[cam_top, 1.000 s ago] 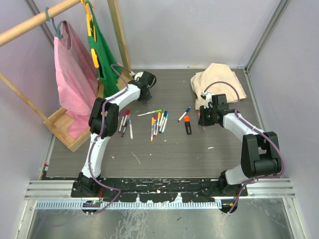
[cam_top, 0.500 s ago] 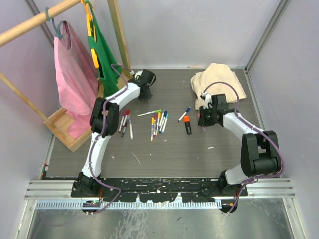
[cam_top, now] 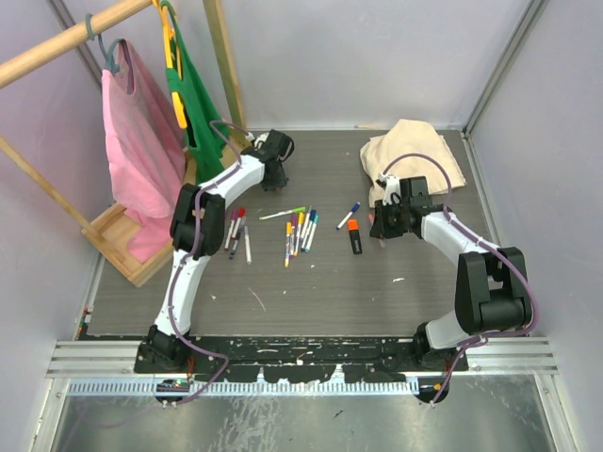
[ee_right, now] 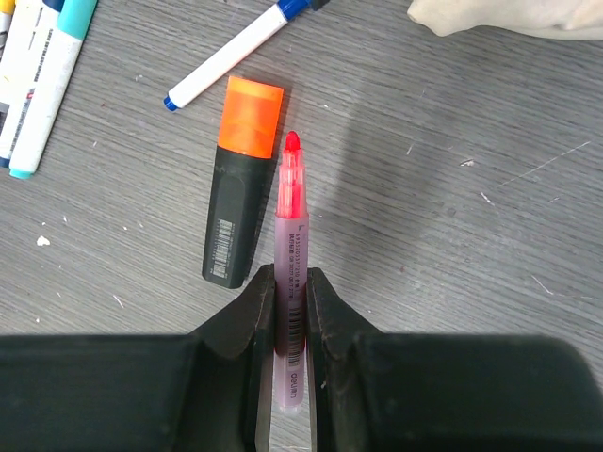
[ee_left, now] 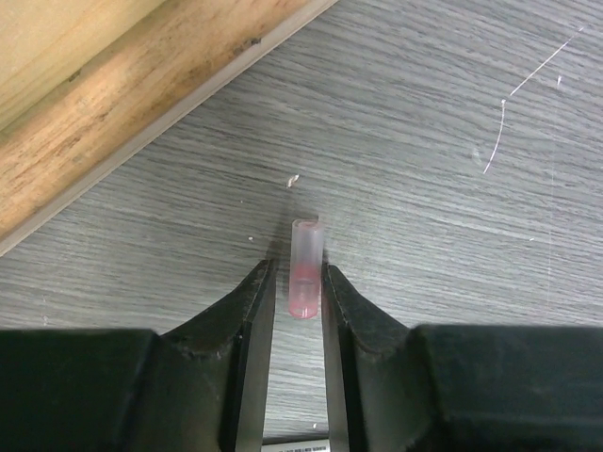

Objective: Open the pen caps
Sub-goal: Place the pen cap at the center of the board.

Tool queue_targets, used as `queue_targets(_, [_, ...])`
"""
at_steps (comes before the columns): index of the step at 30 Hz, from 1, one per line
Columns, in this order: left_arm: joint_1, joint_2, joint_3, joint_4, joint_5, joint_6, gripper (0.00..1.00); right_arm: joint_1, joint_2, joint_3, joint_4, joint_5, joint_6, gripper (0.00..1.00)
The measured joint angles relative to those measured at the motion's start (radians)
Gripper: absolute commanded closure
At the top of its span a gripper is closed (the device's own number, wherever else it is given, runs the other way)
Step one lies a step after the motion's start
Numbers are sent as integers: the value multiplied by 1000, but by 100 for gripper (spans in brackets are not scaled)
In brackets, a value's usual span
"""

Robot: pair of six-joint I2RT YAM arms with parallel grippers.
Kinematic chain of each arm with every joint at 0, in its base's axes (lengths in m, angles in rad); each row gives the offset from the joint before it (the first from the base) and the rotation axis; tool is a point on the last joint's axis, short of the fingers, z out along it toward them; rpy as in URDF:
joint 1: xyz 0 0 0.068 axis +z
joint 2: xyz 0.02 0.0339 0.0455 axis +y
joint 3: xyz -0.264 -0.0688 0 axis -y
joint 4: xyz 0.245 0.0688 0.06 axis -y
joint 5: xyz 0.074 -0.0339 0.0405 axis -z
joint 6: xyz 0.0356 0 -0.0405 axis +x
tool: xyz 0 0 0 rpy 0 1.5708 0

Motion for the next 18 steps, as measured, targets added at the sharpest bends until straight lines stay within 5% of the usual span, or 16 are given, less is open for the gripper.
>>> queue_targets(18, [1, -48, -18, 8, 43, 11, 65, 0, 0, 0, -3, -26, -4, 91])
